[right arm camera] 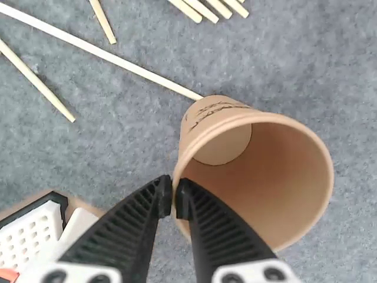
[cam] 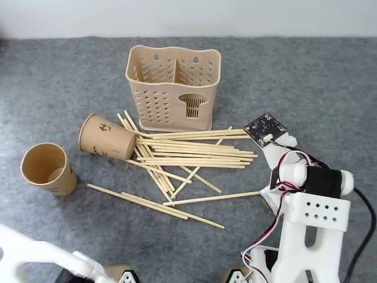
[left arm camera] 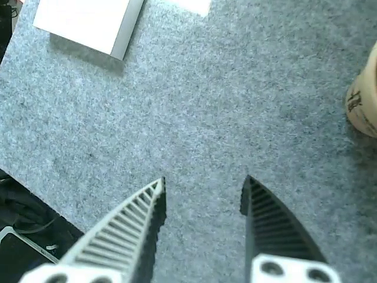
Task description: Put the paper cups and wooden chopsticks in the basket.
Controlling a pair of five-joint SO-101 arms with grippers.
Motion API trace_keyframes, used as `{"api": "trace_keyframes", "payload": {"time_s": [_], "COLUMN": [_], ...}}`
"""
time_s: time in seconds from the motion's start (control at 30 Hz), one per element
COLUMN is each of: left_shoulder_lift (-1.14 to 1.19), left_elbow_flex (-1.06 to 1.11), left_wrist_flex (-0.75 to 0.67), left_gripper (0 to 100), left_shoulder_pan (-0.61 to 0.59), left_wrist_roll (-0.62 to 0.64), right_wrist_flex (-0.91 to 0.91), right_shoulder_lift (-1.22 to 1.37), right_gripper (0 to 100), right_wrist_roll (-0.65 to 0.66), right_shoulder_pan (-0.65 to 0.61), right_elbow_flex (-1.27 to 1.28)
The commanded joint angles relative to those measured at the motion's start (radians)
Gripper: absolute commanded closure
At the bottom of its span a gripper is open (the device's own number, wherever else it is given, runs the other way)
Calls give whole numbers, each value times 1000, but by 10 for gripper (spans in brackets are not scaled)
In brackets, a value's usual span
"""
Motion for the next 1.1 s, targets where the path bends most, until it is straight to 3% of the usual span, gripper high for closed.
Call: {"api": "trace_keyframes", "payload": {"time_s": [0.0, 0.23, 0.6, 0.83, 1.07], "left_shoulder_lift": [-29, -29, -29, -29, -29], "left_elbow_flex": [25, 136, 268, 378, 504], "left_wrist_flex": [-61, -98, -262, -381, -569], "left_gripper": [801, 801, 801, 801, 801], "left_shoulder_pan": [-32, -34, -35, -34, -32], "left_wrist_roll": [-12, -12, -9, 2, 132], "right_wrist_flex": [-5, 99, 93, -71, -249], "right_shoulder_lift": [-15, -15, -2, 2, 136], "right_gripper": [990, 990, 989, 989, 989], "right_wrist_roll": [11, 0, -58, -132, -180], "right_shoulder_pan": [-15, -234, -536, -753, -908], "right_elbow_flex": [-69, -264, -486, -511, -517]}}
